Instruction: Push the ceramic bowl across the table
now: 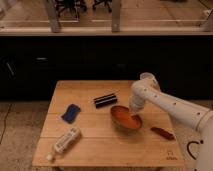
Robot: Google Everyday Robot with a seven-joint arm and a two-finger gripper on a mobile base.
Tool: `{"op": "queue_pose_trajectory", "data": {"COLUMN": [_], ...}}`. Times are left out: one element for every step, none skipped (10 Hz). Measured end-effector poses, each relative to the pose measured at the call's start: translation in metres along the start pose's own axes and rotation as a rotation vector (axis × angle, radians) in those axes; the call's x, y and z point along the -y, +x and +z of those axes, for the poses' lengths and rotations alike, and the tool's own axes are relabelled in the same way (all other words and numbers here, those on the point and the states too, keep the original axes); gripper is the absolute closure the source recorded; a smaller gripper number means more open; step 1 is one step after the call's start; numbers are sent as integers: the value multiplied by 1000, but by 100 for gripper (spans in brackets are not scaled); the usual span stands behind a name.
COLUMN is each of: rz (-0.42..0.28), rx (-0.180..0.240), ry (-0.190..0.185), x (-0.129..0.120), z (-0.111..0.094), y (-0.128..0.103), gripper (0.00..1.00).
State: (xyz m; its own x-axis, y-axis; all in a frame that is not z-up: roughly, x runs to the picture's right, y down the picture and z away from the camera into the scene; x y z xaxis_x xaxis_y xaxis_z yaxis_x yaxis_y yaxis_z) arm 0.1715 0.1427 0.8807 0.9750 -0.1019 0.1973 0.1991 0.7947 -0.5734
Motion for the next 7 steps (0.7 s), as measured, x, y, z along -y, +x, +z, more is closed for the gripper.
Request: {"op": "queue_pose_trajectory", "data": {"rz": [-5, -9, -16, -26, -33, -48, -49], "rx": [2, -2, -6, -10, -9, -7, -7], "ry": [-7, -10, -17, -17, -18, -22, -20], "x": [2, 3, 1, 1, 0, -1, 0], "z": [0, 0, 2, 5, 7, 7, 6], "y": [-3, 0, 3, 5, 3, 0, -1], "gripper": [97, 97, 97, 97, 97, 97, 97]}}
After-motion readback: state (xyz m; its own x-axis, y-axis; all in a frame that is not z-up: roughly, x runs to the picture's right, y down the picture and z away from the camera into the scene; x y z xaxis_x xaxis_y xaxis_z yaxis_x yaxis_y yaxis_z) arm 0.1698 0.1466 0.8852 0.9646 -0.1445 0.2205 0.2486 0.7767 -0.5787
